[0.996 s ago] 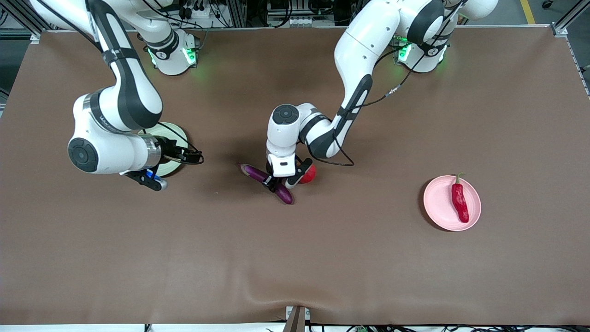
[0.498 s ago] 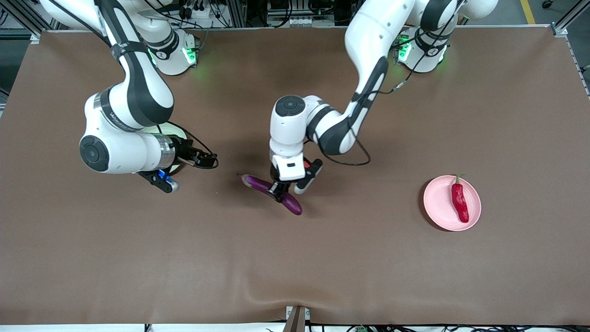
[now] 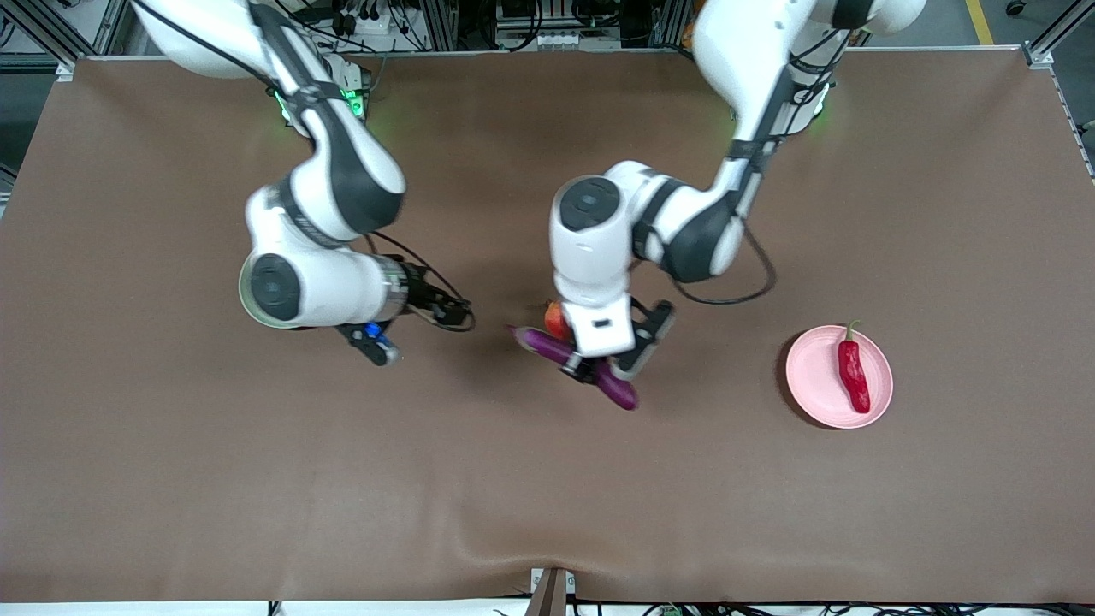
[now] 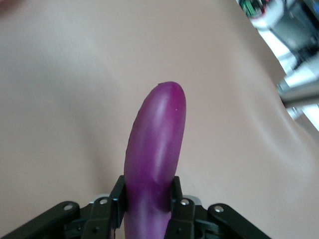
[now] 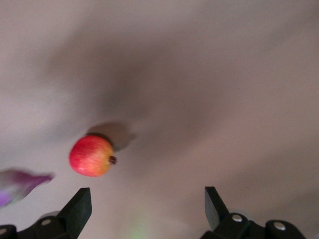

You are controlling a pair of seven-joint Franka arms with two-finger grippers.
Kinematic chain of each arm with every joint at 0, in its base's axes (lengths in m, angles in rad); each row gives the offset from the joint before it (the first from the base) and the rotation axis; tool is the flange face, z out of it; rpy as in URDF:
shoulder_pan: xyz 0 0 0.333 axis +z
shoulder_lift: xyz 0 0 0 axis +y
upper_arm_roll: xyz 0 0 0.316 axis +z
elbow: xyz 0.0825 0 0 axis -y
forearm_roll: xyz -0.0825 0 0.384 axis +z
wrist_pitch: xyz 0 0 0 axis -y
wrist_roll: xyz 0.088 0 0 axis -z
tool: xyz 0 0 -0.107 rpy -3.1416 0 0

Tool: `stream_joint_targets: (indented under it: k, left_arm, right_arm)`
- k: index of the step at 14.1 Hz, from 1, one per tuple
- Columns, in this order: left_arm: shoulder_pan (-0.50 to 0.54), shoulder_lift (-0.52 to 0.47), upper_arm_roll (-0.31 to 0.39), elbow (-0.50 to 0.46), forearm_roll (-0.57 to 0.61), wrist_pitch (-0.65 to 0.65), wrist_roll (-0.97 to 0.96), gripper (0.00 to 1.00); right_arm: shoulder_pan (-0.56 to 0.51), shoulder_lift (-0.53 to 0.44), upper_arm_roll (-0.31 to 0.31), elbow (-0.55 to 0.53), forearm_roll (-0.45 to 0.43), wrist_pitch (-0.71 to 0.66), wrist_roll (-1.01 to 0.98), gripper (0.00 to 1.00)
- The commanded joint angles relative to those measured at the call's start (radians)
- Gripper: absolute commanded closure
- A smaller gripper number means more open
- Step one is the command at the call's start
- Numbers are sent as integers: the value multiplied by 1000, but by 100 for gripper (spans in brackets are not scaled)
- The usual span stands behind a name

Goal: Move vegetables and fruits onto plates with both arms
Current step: 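Carry the eggplant to the pink plate while the right gripper grasps the apple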

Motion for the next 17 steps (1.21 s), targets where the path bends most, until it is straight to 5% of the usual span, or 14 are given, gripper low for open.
stream_joint_targets:
  k: [1,11,16,17]
  left_arm:
    - [98,-39,-14,-50,15,-45,182,100]
    - [362,-126,-20,-296,14,-47,1012,100]
    - [436,-195,-20,-472,23,83,1256,100]
    - [453,-206,-20,-516,25,129,1324,100]
  right_arm:
    - [61,68,-10,47,21,92,72,0]
    - [279,289,-17,120,4,510,393,0]
    - [304,354,-17,154,-155,510,393,0]
    - [309,358,-17,154,-225,508,393,33]
